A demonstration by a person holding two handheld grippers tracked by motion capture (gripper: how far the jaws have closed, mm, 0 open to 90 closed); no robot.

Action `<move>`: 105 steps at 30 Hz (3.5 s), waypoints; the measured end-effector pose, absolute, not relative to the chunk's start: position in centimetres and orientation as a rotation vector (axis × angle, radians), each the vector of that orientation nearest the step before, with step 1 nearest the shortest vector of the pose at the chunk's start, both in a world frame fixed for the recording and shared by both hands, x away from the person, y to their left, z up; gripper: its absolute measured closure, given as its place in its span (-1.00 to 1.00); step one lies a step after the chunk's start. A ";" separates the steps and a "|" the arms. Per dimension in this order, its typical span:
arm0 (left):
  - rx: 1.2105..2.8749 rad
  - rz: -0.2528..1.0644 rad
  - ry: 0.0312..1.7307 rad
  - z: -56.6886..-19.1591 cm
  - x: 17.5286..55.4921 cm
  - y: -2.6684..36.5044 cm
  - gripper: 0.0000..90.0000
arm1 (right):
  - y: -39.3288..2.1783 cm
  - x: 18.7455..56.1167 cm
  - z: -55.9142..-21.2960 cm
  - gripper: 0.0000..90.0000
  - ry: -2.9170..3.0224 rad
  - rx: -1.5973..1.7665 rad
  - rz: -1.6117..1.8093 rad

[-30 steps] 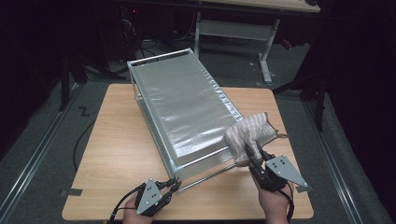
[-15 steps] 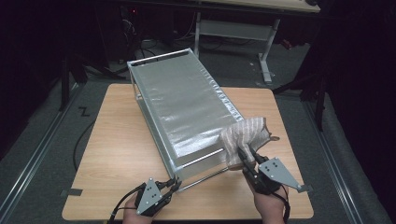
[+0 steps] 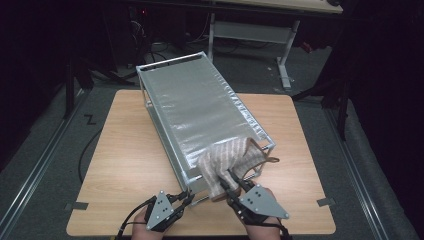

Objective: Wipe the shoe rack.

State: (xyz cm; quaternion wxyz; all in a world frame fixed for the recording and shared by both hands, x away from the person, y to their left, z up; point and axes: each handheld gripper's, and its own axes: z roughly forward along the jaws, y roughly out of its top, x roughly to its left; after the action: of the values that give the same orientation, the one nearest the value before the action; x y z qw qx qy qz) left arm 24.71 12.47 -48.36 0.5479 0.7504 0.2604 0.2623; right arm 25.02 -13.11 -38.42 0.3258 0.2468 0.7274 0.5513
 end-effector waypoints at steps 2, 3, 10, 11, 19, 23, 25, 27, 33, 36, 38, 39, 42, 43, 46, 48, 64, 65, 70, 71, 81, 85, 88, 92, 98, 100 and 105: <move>1.781 0.623 0.616 -48.4 24.7 12.5 0.76 | -11.9 24.3 -38.4 0.61 1.936 0.601 1.462; 1.782 0.623 0.616 -48.4 24.7 12.5 0.76 | -11.5 24.1 -38.4 0.61 1.945 0.593 1.470; 1.777 0.620 0.618 -48.4 24.7 12.4 0.76 | -9.8 23.2 -38.3 0.61 1.981 0.534 1.499; 1.777 0.620 0.618 -48.4 24.7 12.4 0.76 | -9.8 23.2 -38.3 0.61 1.980 0.535 1.498; 1.780 0.619 0.614 -48.4 24.7 12.4 0.77 | -11.2 24.1 -38.2 0.61 1.945 0.591 1.461; 1.777 0.617 0.615 -48.4 24.7 12.4 0.77 | -12.5 25.0 -38.2 0.61 1.917 0.639 1.443; 1.777 0.616 0.615 -48.4 24.7 12.4 0.77 | -13.1 25.4 -38.1 0.61 1.903 0.665 1.437; 1.779 0.616 0.615 -48.4 24.7 12.4 0.77 | -13.8 25.8 -38.1 0.61 1.884 0.687 1.422; 1.778 0.614 0.616 -48.4 24.7 12.4 0.77 | -16.5 27.3 -38.1 0.61 1.820 0.779 1.380; 1.777 0.614 0.616 -48.4 24.7 12.4 0.77 | -18.0 28.1 -38.1 0.62 1.787 0.839 1.358; 1.777 0.615 0.616 -48.4 24.7 12.4 0.77 | -19.0 28.6 -38.1 0.62 1.766 0.877 1.350; 1.778 0.617 0.615 -48.4 24.7 12.4 0.77 | -19.5 28.8 -38.2 0.62 1.753 0.895 1.346; 1.776 0.617 0.617 -48.4 24.7 12.4 0.77 | -20.8 29.5 -38.3 0.62 1.726 0.942 1.327; 1.820 0.665 0.581 -48.2 24.9 12.8 0.76 | -21.2 29.7 -38.3 0.62 1.715 0.955 1.325; 1.831 0.668 0.575 -48.2 24.9 12.9 0.77 | -22.0 30.2 -38.3 0.62 1.686 0.992 1.317; 1.838 0.675 0.571 -48.1 24.9 13.0 0.76 | -22.5 30.4 -38.4 0.62 1.666 1.014 1.311; 1.838 0.588 0.656 -49.4 24.8 12.0 0.40 | -23.2 27.4 -38.1 0.62 1.662 0.999 1.330; 1.841 0.584 0.645 -49.4 24.9 11.9 0.47 | -23.4 27.0 -38.2 0.62 1.662 1.009 1.322; 1.833 0.532 0.648 -49.3 25.7 12.0 0.77 | -24.3 25.7 -39.9 0.62 1.699 1.073 1.258; 1.833 0.532 0.647 -49.3 25.7 11.9 0.77 | -24.4 25.7 -40.3 0.62 1.709 1.084 1.250; 1.809 0.538 0.648 -49.5 25.5 11.2 0.76 | -22.0 26.4 -42.4 0.63 1.834 1.069 1.250; 1.852 0.583 0.639 -49.7 25.1 11.9 0.57 | -20.0 26.6 -42.2 0.63 1.888 1.001 1.298; 1.853 0.585 0.660 -49.9 24.8 12.3 0.55 | -17.9 26.3 -41.7 0.63 1.933 0.914 1.353; 1.864 0.577 0.674 -50.3 24.6 11.9 0.57 | -15.8 25.9 -41.1 0.62 1.968 0.823 1.402; 1.885 0.591 0.659 -50.3 24.8 11.7 0.70 | -13.5 25.1 -40.8 0.63 2.024 0.743 1.471; 1.882 0.591 0.665 -50.3 24.8 11.7 0.74 | -12.9 24.7 -40.6 0.63 2.037 0.717 1.493; 1.879 0.582 0.668 -50.3 24.8 11.7 0.76 | -11.9 24.1 -40.3 0.63 2.040 0.667 1.524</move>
State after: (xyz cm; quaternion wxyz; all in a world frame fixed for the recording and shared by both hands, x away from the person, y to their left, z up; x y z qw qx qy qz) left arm 24.85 11.70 -50.31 0.5075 0.7793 0.2770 0.2416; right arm 24.07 -11.91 -40.29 0.2521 0.2452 0.7499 0.5604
